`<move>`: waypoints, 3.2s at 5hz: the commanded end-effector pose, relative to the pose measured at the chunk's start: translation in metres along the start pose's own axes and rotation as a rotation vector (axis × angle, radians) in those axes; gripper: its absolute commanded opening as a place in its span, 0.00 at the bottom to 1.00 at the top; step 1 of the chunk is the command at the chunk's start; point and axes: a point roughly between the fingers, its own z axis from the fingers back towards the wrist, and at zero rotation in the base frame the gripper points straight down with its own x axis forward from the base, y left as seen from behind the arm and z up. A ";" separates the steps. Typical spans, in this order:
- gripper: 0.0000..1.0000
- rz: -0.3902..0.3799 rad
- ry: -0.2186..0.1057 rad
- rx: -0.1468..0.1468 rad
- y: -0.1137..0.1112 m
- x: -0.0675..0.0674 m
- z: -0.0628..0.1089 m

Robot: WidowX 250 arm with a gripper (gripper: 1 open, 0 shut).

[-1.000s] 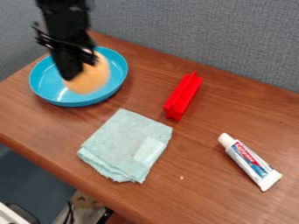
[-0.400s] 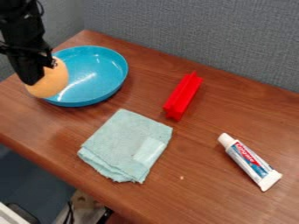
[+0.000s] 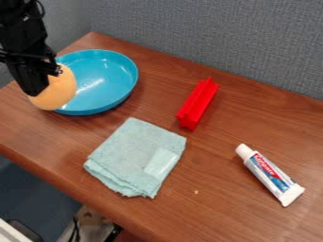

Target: Put the yellow ball on the blue plate

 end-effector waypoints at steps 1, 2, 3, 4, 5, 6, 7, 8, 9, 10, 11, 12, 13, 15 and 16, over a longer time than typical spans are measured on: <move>0.00 -0.004 -0.040 0.007 0.000 0.016 0.009; 0.00 -0.005 -0.050 -0.002 0.003 0.036 0.005; 0.00 0.009 -0.047 0.005 0.016 0.044 -0.002; 0.00 0.013 -0.042 0.006 0.021 0.052 -0.011; 0.00 0.015 -0.037 0.004 0.024 0.059 -0.019; 0.00 0.016 -0.030 0.003 0.025 0.063 -0.024; 1.00 0.017 -0.025 0.002 0.025 0.067 -0.027; 1.00 0.019 -0.020 0.000 0.024 0.069 -0.027; 0.00 0.019 -0.019 0.001 0.023 0.070 -0.024; 1.00 0.020 -0.020 0.002 0.022 0.071 -0.021; 1.00 0.020 -0.021 0.003 0.020 0.071 -0.018; 1.00 0.016 -0.024 0.006 0.018 0.075 -0.012; 1.00 0.007 -0.045 0.010 0.012 0.079 0.005; 1.00 -0.016 -0.115 0.012 0.000 0.084 0.058; 1.00 -0.012 -0.110 0.001 -0.002 0.082 0.066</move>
